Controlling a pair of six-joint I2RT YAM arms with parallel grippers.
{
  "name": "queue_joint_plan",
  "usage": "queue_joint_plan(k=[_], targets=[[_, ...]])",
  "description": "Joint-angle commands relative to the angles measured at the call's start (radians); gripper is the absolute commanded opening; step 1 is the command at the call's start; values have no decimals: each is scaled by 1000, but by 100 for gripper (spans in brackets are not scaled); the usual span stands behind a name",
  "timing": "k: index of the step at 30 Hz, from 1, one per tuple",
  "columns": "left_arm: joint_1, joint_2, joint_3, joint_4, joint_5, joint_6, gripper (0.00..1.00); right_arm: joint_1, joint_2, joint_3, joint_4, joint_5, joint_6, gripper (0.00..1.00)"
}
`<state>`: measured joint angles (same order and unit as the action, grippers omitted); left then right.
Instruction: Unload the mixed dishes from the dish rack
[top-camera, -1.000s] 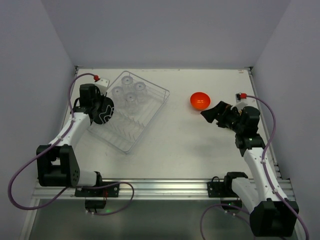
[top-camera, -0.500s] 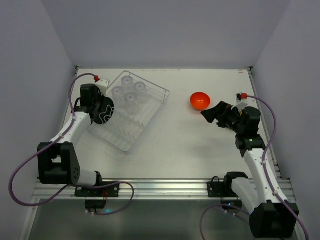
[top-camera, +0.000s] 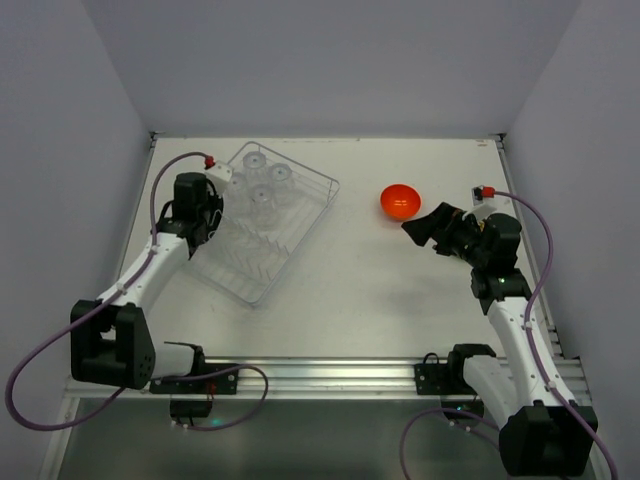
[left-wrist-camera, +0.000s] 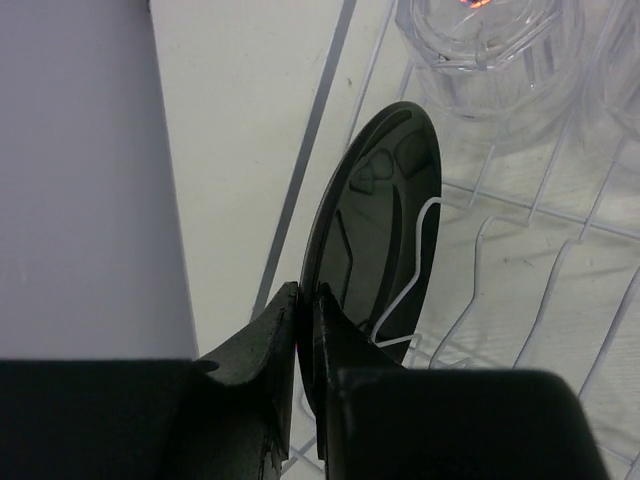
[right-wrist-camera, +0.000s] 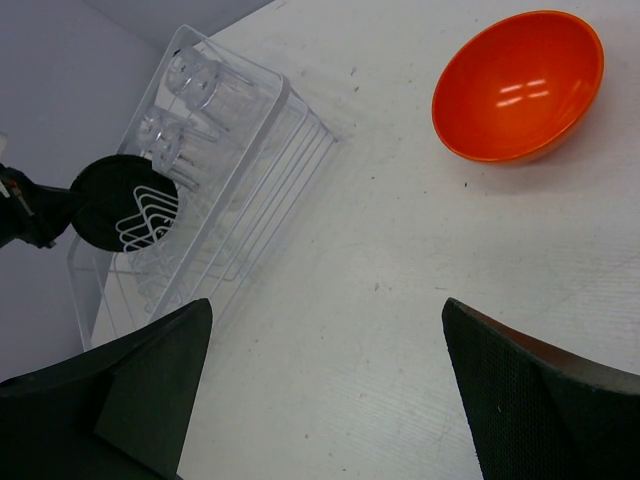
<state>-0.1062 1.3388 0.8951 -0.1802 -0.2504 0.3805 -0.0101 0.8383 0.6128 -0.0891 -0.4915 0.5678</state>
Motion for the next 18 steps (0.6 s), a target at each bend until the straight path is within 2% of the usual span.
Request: queue_joint_plan(k=[1, 6, 10, 14, 18], targets=[[-24, -84, 2, 44, -90, 20, 0, 2, -5, -5, 31, -27, 6, 99], [-66, -144, 30, 16, -121, 38, 0, 2, -1, -5, 32, -32, 9, 99], [-87, -190, 99, -74, -106, -11, 0, 2, -1, -5, 34, -35, 14, 99], [-87, -268, 163, -200, 17, -139, 0, 2, -2, -7, 34, -25, 14, 99], [-87, -384, 171, -219, 163, -291, 0, 2, -5, -8, 38, -44, 21, 99]])
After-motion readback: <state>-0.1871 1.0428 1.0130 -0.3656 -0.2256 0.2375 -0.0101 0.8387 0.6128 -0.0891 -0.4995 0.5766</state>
